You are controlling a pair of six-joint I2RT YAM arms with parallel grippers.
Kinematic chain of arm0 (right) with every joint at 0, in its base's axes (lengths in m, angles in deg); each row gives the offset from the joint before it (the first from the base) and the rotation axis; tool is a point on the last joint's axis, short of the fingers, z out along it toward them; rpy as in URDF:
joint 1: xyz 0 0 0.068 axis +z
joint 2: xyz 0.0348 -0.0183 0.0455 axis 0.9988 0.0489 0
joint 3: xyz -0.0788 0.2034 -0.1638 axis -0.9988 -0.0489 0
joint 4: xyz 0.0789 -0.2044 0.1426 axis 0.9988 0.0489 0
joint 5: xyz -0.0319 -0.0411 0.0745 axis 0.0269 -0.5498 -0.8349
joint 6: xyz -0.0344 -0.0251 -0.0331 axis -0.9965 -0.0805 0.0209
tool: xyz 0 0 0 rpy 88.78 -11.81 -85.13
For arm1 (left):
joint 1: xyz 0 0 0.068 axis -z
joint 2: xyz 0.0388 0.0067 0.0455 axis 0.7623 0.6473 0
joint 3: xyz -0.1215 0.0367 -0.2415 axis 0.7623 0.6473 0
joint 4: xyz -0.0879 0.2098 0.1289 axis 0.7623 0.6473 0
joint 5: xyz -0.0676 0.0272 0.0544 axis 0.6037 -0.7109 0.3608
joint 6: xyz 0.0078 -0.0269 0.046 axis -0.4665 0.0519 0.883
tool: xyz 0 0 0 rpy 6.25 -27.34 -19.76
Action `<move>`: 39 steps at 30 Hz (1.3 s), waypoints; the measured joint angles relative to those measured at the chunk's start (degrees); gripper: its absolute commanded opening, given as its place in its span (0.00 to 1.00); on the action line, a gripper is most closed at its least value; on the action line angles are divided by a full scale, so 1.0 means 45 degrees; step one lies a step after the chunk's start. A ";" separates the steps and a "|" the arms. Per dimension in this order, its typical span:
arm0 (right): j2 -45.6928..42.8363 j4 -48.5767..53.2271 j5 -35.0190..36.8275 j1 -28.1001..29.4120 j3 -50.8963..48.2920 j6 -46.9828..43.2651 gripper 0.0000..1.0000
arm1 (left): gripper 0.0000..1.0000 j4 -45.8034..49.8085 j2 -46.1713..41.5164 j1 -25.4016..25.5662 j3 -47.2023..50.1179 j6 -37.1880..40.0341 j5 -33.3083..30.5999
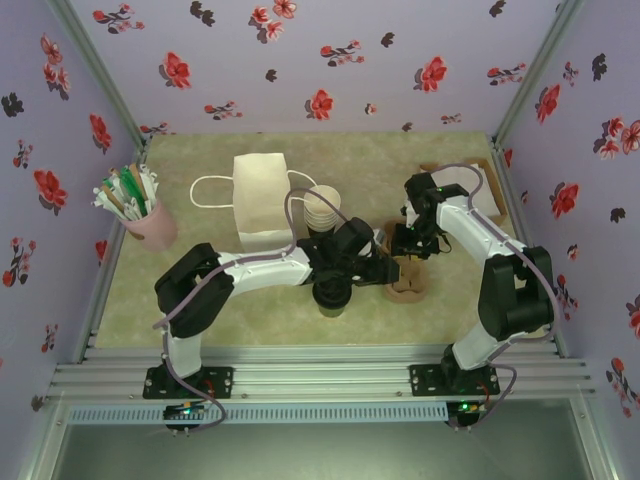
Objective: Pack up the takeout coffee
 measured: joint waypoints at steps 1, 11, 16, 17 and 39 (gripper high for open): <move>0.0000 0.0000 0.0000 0.0000 0.0000 0.0000 0.35 | 0.52 -0.0005 0.0000 0.0000 -0.0010 -0.0005 0.0005; 0.0000 -0.0034 -0.0063 -0.0068 -0.0049 0.0000 0.35 | 0.52 -0.0189 0.0155 -0.0015 -0.0107 -0.0345 0.0262; 0.0000 -0.0151 -0.0049 -0.0087 -0.0170 0.0000 0.35 | 0.52 -0.0393 0.0316 -0.0078 -0.0107 -0.0699 0.0534; -0.0005 -0.0165 -0.0049 -0.0097 -0.0204 0.0005 0.35 | 0.52 -0.0461 0.0340 -0.0083 -0.0107 -0.0743 0.0583; -0.0588 -0.0345 -0.0539 -0.0568 -0.0432 0.0005 0.35 | 0.55 -0.0758 0.0418 -0.0199 -0.0102 -0.1064 0.0724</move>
